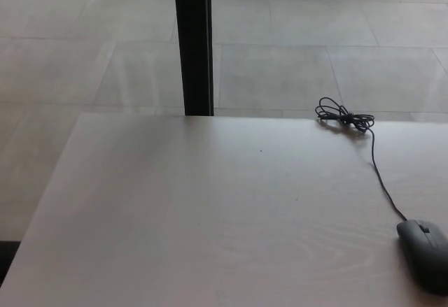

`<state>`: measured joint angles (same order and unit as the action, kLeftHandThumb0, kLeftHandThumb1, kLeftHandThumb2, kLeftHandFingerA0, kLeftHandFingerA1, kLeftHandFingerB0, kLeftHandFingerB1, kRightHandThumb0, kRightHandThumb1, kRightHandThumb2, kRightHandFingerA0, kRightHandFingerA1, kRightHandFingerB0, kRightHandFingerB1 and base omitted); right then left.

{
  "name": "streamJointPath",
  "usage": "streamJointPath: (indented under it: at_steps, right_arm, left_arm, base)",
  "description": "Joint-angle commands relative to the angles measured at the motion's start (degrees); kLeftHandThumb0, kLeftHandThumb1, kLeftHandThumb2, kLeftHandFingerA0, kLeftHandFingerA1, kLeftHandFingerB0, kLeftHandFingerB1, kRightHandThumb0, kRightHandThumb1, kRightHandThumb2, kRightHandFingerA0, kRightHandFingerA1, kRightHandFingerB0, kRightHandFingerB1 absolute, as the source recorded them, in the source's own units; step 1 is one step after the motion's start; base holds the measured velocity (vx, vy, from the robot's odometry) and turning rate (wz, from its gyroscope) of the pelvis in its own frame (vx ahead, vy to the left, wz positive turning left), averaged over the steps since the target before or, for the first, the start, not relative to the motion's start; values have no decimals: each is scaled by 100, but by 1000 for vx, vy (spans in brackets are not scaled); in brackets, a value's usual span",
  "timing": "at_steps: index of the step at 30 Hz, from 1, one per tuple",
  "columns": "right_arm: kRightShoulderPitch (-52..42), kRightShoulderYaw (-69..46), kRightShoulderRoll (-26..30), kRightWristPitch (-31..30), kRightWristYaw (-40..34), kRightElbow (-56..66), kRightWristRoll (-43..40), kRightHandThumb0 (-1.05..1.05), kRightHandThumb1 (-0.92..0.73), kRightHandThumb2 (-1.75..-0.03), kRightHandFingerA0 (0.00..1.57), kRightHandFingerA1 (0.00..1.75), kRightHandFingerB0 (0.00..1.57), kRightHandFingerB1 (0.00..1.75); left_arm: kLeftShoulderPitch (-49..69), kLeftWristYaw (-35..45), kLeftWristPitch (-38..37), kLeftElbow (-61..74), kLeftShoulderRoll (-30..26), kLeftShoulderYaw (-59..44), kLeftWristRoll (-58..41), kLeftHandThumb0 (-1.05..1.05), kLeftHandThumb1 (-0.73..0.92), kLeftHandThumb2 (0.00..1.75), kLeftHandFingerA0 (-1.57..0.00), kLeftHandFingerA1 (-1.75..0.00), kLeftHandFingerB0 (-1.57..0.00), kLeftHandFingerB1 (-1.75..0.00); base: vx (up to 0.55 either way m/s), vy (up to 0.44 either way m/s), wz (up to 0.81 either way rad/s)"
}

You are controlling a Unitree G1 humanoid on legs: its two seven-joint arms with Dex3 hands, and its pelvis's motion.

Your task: The robot uses its right fingers to click on the left button of the black mouse placed on the table.

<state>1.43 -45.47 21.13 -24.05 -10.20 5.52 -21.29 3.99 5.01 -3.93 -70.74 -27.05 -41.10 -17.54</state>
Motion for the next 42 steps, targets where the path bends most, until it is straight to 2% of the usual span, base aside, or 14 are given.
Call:
streamJointPath:
  at_steps: [1,3,6,9,12,15,16,17,18,22,27,28,29,42]
  right_arm:
    - [214,1093,584,-229,86,1291,764,-65,-76,-63,79,125,34,34]
    - [295,1613,734,152,95,1193,1295,-69,-80,-64,60,68,36,34]
    - [397,2426,970,702,81,923,2077,-74,-80,-64,55,57,37,32]
    - [516,3112,1152,1149,-49,394,2788,-76,-80,-64,98,152,40,35]
    - [686,3779,1340,1427,-149,-234,3390,-76,-64,-110,138,152,35,53]
    - [659,4230,1437,1525,-46,-526,3606,-84,-70,-112,128,152,34,51]
    - [655,4355,1460,1605,-39,-631,3670,-86,-86,-67,102,158,38,33]
    - [609,4508,1482,1580,115,-674,3662,-89,-78,-71,96,142,34,34]
    - [596,4661,1510,1587,176,-751,3718,-85,-68,-105,96,123,31,46]
    - [575,4978,1576,1857,128,-1101,3841,-89,-75,-76,37,45,34,36]
    - [571,5315,1701,2150,-12,-1488,4038,-83,-87,-67,45,39,38,32]
    - [569,5378,1729,2310,-64,-1606,4056,-86,-72,-108,55,63,35,47]
    - [586,5392,1707,2557,-78,-1779,3995,-80,-83,-66,50,45,40,33]
    - [1243,6825,2082,2197,-486,-2195,5557,-93,-81,-83,34,46,27,36]
  left_arm:
    - [-10,29,-99,-48,-63,-12,-176,-60,75,63,-63,-62,-46,-45]
    - [-9,81,-152,-69,-32,-71,-244,-59,59,96,-55,-70,-39,-57]
    - [-18,82,-177,-85,-22,-95,-285,-59,75,62,-64,-68,-47,-45]
    - [-6,-47,-148,-1,-21,29,-174,-61,76,62,-71,-64,-48,-46]
    - [-47,-38,-67,20,13,-13,-241,-60,59,95,-64,-71,-44,-58]
    - [-61,-111,-77,-32,-14,75,-135,-60,76,63,-69,-60,-48,-44]
    - [-84,-108,-29,-57,-11,9,-208,-59,58,95,-66,-70,-45,-58]
    - [-73,-105,-67,-66,-17,10,-201,-59,76,63,-69,-62,-49,-44]
    - [-70,-131,-91,-59,-17,-2,-208,-61,58,95,-66,-71,-44,-58]
    - [-37,-141,-113,42,-22,74,-136,-59,77,62,-72,-65,-54,-47]
    - [-71,-176,-44,29,-51,53,-167,-58,75,62,-72,-66,-57,-49]
    - [-74,-164,-30,11,-63,61,-160,-58,76,62,-71,-66,-55,-47]
    - [-77,-176,-52,-13,-61,61,-154,-58,75,62,-73,-68,-56,-47]
    - [-38,-158,-150,13,-86,169,-74,-61,77,63,-73,-65,-54,-46]
  base:
    - [0,0,0]
    - [0,0,0]
    - [0,0,0]
    - [0,0,0]
    - [0,0,0]
    - [0,0,0]
    - [0,0,0]
    - [0,0,0]
    - [0,0,0]
    - [0,0,0]
    - [0,0,0]
    - [0,0,0]
    - [0,0,0]
    - [0,0,0]
